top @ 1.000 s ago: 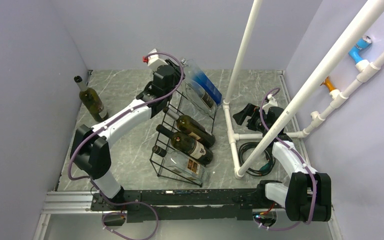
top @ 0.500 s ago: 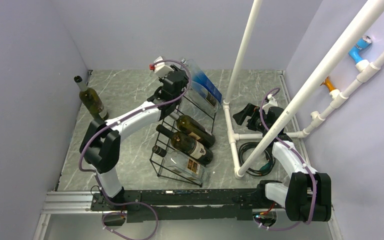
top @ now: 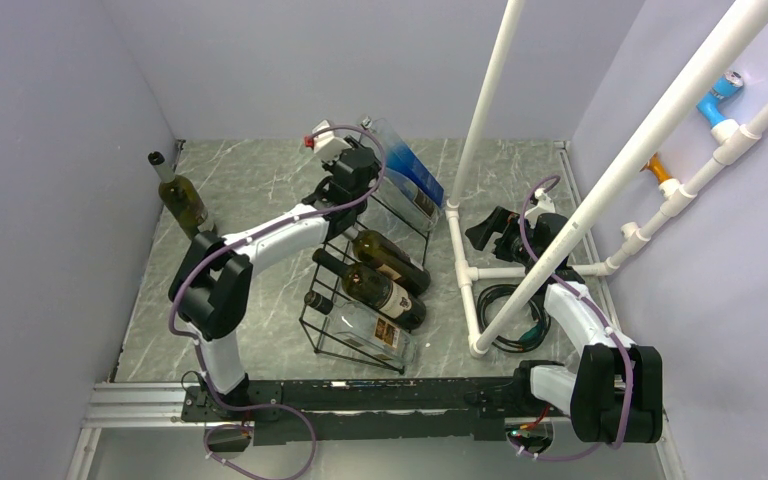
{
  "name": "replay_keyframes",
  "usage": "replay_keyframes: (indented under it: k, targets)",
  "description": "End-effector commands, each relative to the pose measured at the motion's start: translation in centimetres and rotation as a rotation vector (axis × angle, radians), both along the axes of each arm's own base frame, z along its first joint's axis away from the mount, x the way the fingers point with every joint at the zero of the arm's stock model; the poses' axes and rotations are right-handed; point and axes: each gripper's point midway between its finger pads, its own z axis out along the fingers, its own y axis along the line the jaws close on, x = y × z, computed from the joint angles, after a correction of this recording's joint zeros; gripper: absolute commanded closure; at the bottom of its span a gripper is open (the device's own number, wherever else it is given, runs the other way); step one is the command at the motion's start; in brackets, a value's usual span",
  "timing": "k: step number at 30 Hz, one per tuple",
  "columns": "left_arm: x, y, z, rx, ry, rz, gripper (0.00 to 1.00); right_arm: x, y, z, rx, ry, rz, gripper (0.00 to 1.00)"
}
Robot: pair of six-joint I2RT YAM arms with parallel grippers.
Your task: Put the wine bottle on the wine rack
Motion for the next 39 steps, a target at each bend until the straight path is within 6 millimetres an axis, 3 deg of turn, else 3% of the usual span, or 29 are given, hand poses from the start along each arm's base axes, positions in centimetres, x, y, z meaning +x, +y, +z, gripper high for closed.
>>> replay_keyframes:
  k: [1,7,15,23,28,39]
  targets:
    - [-0.1,-1.1,3.7,-0.129,-0.09,-0.017,0.98,0.7,0.3,1.6,0.004,-0.059,0.013,0.0]
    - [-0.9,-2.3,2.7,-0.115,-0.076,-0.078,0.74,0.7,0.3,1.5,0.005,-0.057,0.015,0.0]
    - [-1.7,-2.5,2.7,-0.098,-0.073,-0.123,0.34,0.7,0.3,1.5,0.005,-0.057,0.015,0.0]
    - [-3.4,-1.9,5.4,-0.061,-0.087,-0.177,0.11,0.7,0.3,1.6,0.005,-0.06,0.014,0.0]
    - [-4.7,-0.3,8.4,-0.046,-0.118,-0.189,0.01,0.6,0.2,1.6,0.002,-0.059,0.012,0.0]
    - [-9.3,4.2,14.3,0.04,-0.228,-0.25,0.0,0.6,0.2,1.8,-0.003,-0.065,0.008,0.0]
